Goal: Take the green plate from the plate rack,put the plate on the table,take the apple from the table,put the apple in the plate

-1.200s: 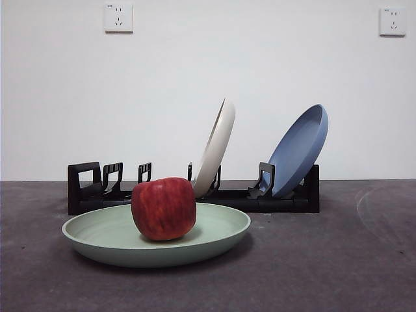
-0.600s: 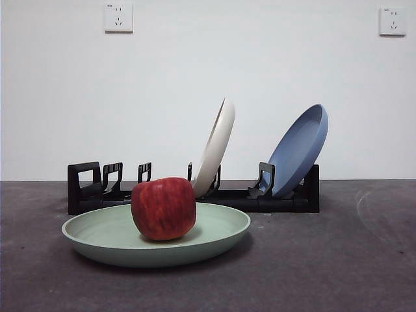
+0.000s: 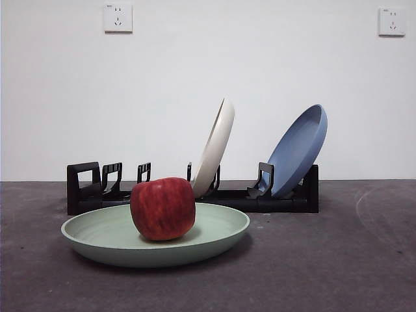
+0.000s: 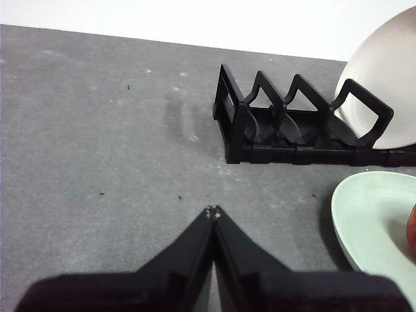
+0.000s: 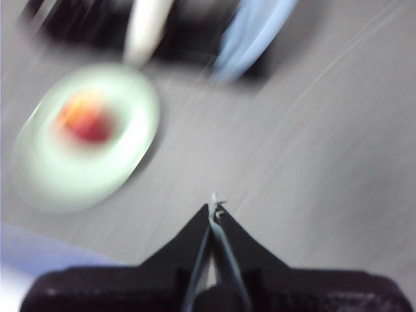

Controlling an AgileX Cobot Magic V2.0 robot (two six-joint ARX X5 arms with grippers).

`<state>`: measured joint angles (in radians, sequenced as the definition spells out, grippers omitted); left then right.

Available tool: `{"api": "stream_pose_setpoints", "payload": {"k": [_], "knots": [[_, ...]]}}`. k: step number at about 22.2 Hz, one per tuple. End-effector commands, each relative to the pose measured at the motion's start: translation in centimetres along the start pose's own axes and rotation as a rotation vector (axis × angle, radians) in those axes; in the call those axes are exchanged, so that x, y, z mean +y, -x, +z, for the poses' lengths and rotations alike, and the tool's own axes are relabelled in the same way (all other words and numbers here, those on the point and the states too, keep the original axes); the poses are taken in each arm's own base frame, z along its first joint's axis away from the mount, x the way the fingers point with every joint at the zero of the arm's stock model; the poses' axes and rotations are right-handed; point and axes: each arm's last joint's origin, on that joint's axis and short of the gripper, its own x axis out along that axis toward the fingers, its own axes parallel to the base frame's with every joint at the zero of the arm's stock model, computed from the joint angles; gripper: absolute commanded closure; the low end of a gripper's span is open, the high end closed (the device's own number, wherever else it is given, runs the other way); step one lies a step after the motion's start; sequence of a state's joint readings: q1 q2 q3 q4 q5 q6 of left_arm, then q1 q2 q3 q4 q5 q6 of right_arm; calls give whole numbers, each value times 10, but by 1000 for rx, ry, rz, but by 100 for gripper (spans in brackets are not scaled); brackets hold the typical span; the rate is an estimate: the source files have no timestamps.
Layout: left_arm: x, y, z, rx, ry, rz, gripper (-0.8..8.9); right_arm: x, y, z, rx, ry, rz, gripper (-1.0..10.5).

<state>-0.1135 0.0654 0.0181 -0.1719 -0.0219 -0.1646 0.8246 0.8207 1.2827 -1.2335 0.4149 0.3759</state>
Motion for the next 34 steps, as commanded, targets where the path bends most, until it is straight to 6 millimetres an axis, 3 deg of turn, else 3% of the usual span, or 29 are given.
{"api": "stream_pose_setpoints", "payload": {"k": [1, 3, 6, 9, 12, 17, 23, 27, 34], "knots": [[1, -1, -2, 2, -12, 1, 817, 0, -9, 12, -137, 17, -76, 946], [1, -1, -2, 3, -12, 0, 817, -5, -24, 16, -248, 55, -123, 946], [1, -1, -2, 3, -12, 0, 817, -16, -66, 4, -317, 150, -110, 946], [1, -1, -2, 3, -12, 0, 817, -37, -114, -20, -423, 152, -24, 946], [1, -1, -2, 3, -12, 1, 817, -61, -143, -64, -562, 112, 4, 946], [1, -1, -2, 3, -12, 0, 817, -72, -153, -115, -544, 17, -121, 946], [1, -1, -2, 3, -12, 1, 817, -70, -157, -158, -567, -36, -168, 946], [1, -1, -2, 3, -12, 0, 817, -68, -162, -175, -546, -107, -146, 946], [1, -1, -2, 3, -12, 1, 817, -66, -161, -186, -475, -109, -143, 946]]}}
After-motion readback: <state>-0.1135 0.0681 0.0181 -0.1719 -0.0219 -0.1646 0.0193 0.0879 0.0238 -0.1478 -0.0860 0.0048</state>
